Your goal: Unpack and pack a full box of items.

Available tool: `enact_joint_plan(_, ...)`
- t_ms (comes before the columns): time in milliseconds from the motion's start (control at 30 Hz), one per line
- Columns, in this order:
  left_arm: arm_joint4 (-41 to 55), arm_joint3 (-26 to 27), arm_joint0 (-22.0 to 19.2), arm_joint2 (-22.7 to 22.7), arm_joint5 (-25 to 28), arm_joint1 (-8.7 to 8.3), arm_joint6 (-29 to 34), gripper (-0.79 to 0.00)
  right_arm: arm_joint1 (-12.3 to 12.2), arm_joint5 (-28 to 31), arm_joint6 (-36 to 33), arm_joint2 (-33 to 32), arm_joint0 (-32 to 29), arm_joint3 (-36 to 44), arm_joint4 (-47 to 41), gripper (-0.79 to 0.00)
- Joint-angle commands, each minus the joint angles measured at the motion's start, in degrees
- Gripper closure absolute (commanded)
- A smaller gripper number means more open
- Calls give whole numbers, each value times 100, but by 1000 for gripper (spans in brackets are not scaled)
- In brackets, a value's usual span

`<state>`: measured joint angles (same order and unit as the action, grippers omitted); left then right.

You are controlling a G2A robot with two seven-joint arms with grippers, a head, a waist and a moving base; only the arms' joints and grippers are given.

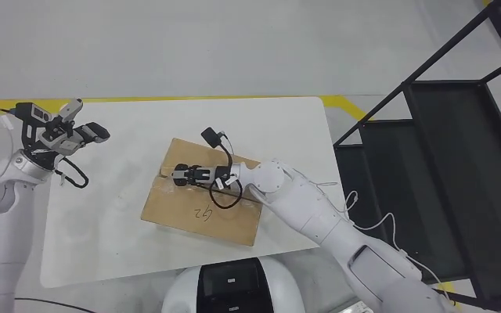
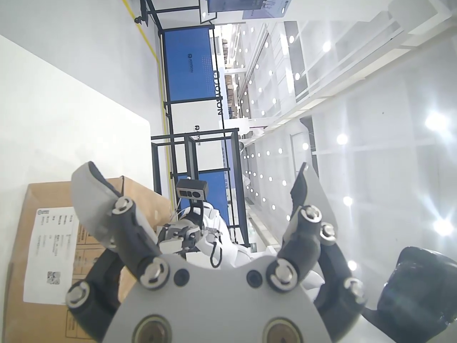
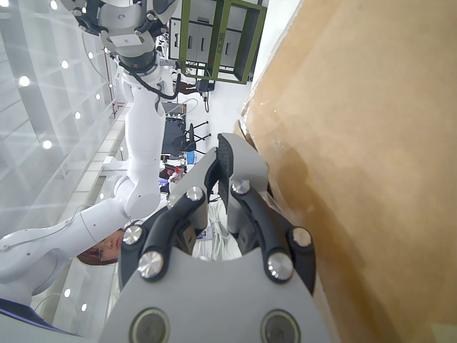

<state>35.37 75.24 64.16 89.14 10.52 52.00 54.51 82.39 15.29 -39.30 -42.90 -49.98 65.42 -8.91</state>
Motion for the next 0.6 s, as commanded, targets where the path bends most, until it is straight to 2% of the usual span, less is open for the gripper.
enact_joint_plan(0,-9,16,7,8,-2,0,9,-785,11,-28,35,5,4,-32,23,0)
enact_joint_plan(300,-49,108,65,44,-10,2,30,-785,82,-79,141,44,32,-123,100,0)
enact_joint_plan(333,-46,117,71,48,-14,3,38,-785,89,-86,146,48,33,-120,103,-289)
enact_joint_plan(367,-46,121,75,53,-17,3,39,-785,96,-96,132,58,39,-106,123,-760)
enact_joint_plan(400,-52,127,78,55,-21,3,49,-785,101,-106,120,62,43,-86,136,-785)
enact_joint_plan(567,-58,150,84,51,-34,8,72,-785,112,-168,146,39,34,93,226,-785)
